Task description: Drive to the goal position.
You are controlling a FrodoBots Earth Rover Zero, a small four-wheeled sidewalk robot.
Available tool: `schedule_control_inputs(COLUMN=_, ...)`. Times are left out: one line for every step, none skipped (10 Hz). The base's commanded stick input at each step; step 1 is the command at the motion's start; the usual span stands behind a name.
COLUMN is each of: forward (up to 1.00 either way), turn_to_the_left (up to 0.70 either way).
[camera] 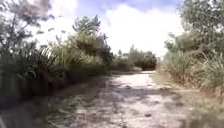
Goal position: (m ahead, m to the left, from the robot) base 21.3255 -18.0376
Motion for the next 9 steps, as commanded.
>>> schedule_control_inputs(forward=0.84, turn_to_the_left=-0.33)
schedule_control_inputs(forward=0.84, turn_to_the_left=-0.34)
schedule_control_inputs(forward=0.84, turn_to_the_left=-0.34)
schedule_control_inputs(forward=0.84, turn_to_the_left=-0.34)
schedule_control_inputs(forward=0.84, turn_to_the_left=-0.33)
schedule_control_inputs(forward=0.84, turn_to_the_left=-0.33)
schedule_control_inputs(forward=0.85, turn_to_the_left=-0.27)
schedule_control_inputs(forward=0.88, turn_to_the_left=0.00)
schedule_control_inputs(forward=0.89, turn_to_the_left=0.00)
